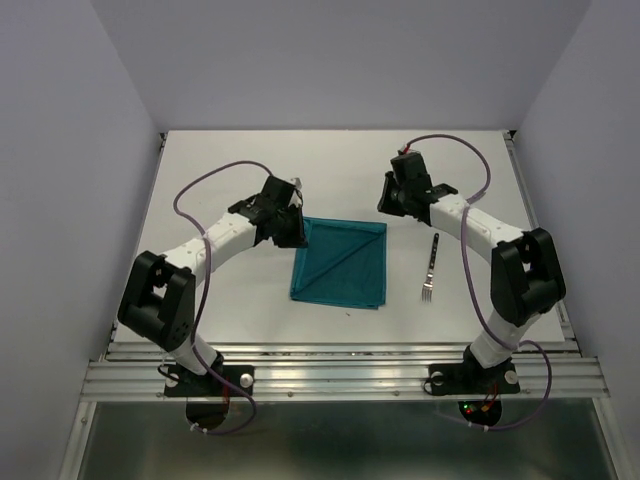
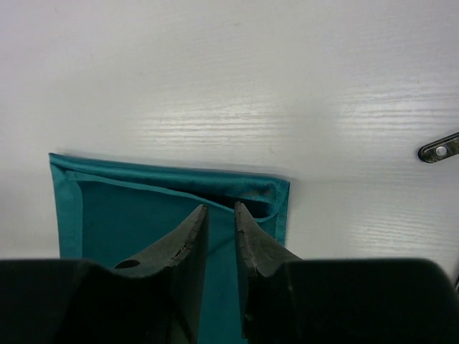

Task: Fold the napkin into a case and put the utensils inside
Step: Smooth out the upper triangle-folded napkin at the center of the board.

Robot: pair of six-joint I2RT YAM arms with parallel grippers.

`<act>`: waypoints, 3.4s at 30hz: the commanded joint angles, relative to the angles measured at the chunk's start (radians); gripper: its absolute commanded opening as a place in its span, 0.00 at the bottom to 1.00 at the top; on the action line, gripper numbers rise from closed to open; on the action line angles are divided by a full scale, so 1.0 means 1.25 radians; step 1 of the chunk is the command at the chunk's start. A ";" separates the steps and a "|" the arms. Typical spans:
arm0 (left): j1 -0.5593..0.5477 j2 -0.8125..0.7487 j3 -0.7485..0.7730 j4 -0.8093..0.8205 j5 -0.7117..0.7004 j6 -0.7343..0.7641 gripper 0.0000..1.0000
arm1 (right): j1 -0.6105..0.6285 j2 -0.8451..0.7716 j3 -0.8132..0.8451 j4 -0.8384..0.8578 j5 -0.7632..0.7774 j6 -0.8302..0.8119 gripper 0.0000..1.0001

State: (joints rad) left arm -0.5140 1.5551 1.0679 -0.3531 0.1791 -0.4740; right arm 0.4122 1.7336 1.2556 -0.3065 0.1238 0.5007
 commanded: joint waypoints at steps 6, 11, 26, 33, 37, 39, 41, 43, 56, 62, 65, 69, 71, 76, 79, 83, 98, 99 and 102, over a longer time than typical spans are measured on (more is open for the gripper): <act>0.026 0.174 0.261 -0.019 -0.077 0.051 0.45 | -0.005 -0.112 -0.063 -0.016 0.022 0.012 0.28; 0.025 0.289 0.353 -0.039 -0.093 0.072 0.53 | -0.005 -0.146 -0.101 -0.022 0.024 0.020 0.28; 0.025 0.398 0.413 -0.031 -0.097 0.088 0.49 | -0.005 -0.138 -0.103 -0.027 0.011 0.025 0.28; 0.025 0.415 0.417 -0.026 -0.092 0.088 0.44 | -0.005 -0.136 -0.110 -0.027 0.011 0.027 0.28; 0.026 0.422 0.417 -0.024 -0.092 0.090 0.44 | -0.005 -0.135 -0.109 -0.027 0.010 0.028 0.28; 0.025 0.425 0.418 -0.023 -0.089 0.090 0.43 | -0.005 -0.134 -0.106 -0.027 0.011 0.028 0.28; 0.025 0.427 0.419 -0.022 -0.089 0.091 0.39 | -0.005 -0.133 -0.106 -0.027 0.010 0.028 0.28; 0.025 0.429 0.423 -0.022 -0.089 0.091 0.35 | -0.005 -0.131 -0.105 -0.027 0.010 0.028 0.28; 0.025 0.405 0.424 -0.032 -0.102 0.093 0.00 | -0.005 -0.114 -0.087 -0.027 -0.031 0.018 0.27; 0.023 0.394 0.416 -0.032 -0.106 0.092 0.00 | 0.019 -0.074 -0.062 -0.021 -0.057 0.018 0.27; 0.026 0.395 0.415 -0.033 -0.110 0.093 0.00 | 0.027 -0.051 -0.049 -0.020 -0.060 0.018 0.25; 0.026 0.400 0.416 -0.032 -0.110 0.093 0.00 | 0.043 -0.020 -0.035 -0.019 -0.063 0.018 0.20; 0.026 0.403 0.418 -0.033 -0.110 0.093 0.00 | 0.043 -0.002 -0.026 -0.017 -0.063 0.018 0.17; 0.031 0.398 0.411 -0.030 -0.114 0.091 0.00 | 0.043 0.033 -0.014 -0.014 -0.057 0.018 0.14; 0.033 0.393 0.404 -0.028 -0.111 0.091 0.00 | 0.043 0.049 -0.002 -0.014 -0.033 0.019 0.14; 0.034 0.393 0.402 -0.026 -0.106 0.092 0.00 | 0.043 0.069 0.016 -0.015 0.004 0.024 0.12; 0.036 0.393 0.392 -0.018 -0.099 0.098 0.00 | 0.043 0.172 0.067 -0.020 0.086 0.038 0.11; 0.036 0.393 0.392 -0.019 -0.098 0.098 0.00 | 0.043 0.175 0.069 -0.020 0.086 0.036 0.10; 0.036 0.394 0.391 -0.019 -0.097 0.099 0.00 | 0.043 0.178 0.079 -0.027 0.081 0.031 0.10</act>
State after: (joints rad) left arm -0.4755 2.0991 1.5604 -0.3859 0.0528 -0.3668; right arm 0.4599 1.9457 1.3037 -0.3443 0.1905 0.5400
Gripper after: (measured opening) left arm 0.091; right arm 0.103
